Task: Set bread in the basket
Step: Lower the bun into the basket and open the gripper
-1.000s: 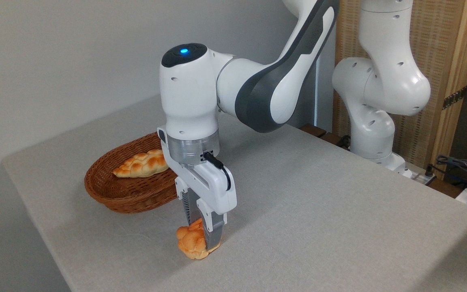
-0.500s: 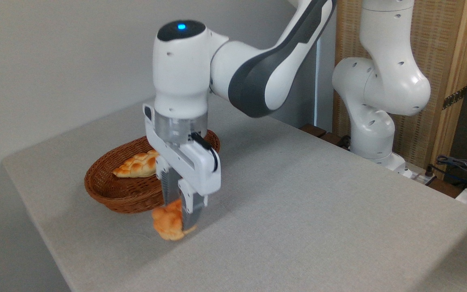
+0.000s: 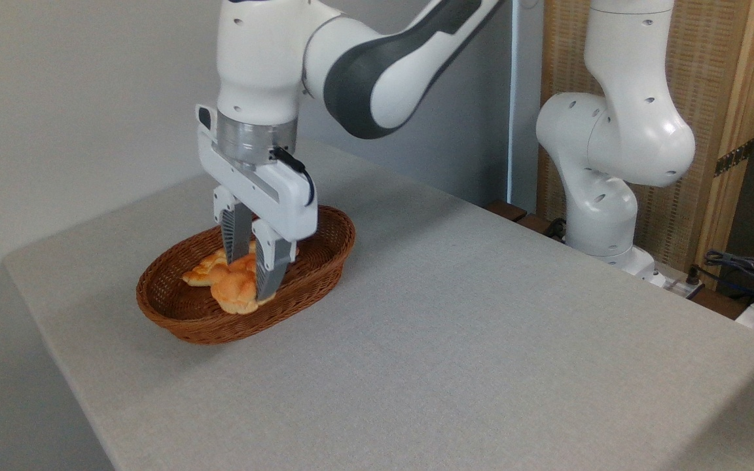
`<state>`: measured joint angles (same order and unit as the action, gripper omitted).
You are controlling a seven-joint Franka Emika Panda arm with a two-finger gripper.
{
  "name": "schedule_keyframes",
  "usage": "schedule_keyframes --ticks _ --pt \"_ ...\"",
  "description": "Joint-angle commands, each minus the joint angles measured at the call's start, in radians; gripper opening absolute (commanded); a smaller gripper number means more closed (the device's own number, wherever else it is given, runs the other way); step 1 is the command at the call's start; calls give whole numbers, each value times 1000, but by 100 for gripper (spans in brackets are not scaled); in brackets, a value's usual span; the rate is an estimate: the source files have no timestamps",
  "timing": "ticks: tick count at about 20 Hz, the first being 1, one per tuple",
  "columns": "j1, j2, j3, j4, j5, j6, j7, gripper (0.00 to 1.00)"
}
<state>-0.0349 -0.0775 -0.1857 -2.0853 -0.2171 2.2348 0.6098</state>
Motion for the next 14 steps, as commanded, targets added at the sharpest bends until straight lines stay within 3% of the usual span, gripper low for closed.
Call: schedule_keyframes --ticks 1,3,14 --pt "1 -8 -44 -1 -19 -15 -57 87" --pt "1 -8 -69 -1 -18 -15 -91 100" --pt "1 -4 -90 -1 -11 -17 -87 100"
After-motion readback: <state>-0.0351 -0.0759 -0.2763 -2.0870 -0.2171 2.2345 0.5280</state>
